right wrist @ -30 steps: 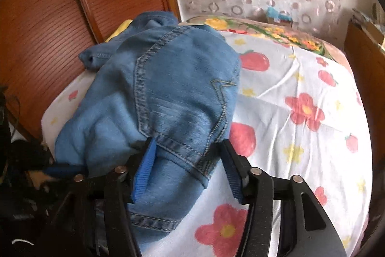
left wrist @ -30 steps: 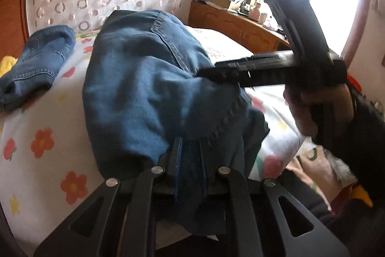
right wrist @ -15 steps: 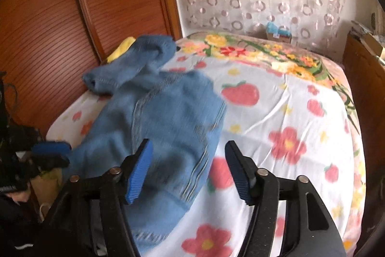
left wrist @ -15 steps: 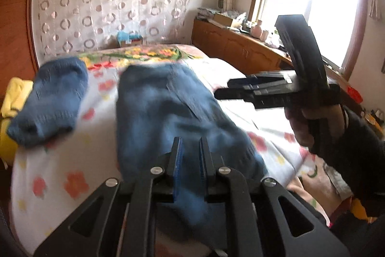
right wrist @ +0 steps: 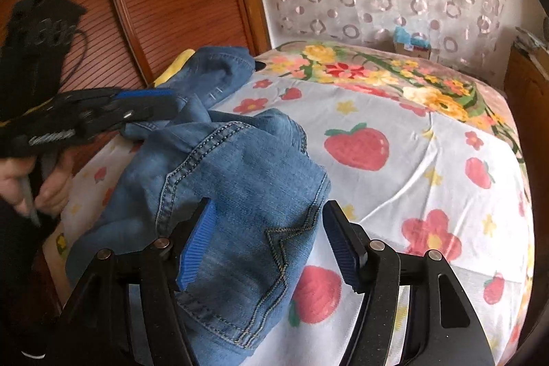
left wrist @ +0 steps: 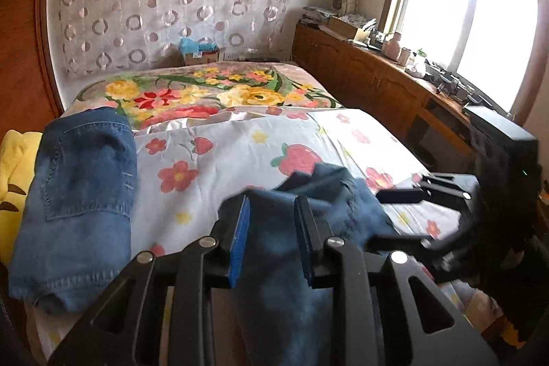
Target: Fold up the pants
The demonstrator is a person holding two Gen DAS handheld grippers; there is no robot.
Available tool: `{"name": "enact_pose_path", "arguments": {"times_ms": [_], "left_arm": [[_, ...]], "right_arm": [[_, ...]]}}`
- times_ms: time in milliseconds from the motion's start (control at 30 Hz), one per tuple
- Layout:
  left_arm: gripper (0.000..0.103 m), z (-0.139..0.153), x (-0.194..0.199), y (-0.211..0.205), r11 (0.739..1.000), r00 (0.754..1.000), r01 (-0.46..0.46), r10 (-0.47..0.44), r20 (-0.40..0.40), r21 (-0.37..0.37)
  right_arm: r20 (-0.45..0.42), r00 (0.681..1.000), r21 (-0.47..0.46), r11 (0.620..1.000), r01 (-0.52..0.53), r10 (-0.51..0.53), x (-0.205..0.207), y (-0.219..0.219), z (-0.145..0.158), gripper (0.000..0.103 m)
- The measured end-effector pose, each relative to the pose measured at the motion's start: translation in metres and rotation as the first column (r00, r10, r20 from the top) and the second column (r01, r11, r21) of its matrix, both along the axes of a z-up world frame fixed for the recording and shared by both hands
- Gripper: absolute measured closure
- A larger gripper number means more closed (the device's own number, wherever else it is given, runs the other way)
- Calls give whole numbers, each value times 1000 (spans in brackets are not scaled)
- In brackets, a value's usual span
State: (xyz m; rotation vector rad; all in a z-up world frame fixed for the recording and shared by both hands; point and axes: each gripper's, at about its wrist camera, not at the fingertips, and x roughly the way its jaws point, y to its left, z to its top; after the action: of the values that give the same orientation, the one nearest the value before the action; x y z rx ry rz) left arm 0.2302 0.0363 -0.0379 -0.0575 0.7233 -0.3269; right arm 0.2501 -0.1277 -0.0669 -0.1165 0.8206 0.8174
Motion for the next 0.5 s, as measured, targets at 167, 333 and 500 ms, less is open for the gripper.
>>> {"name": "enact_pose_path", "arguments": {"times_ms": [167, 333, 500], "left_arm": [[78, -13, 20, -7, 1000, 999, 10, -10, -37, 9], [78, -25, 25, -13, 999, 997, 33, -32, -72, 14], [89, -28, 25, -14, 998, 995, 55, -55, -79, -5]], "right_arm": [[-19, 1000, 19, 1000, -9, 10, 3, -3, -6, 36], [-28, 999, 34, 999, -14, 15, 4, -5, -9, 36], [-30, 999, 37, 999, -11, 12, 4, -6, -10, 36]]}}
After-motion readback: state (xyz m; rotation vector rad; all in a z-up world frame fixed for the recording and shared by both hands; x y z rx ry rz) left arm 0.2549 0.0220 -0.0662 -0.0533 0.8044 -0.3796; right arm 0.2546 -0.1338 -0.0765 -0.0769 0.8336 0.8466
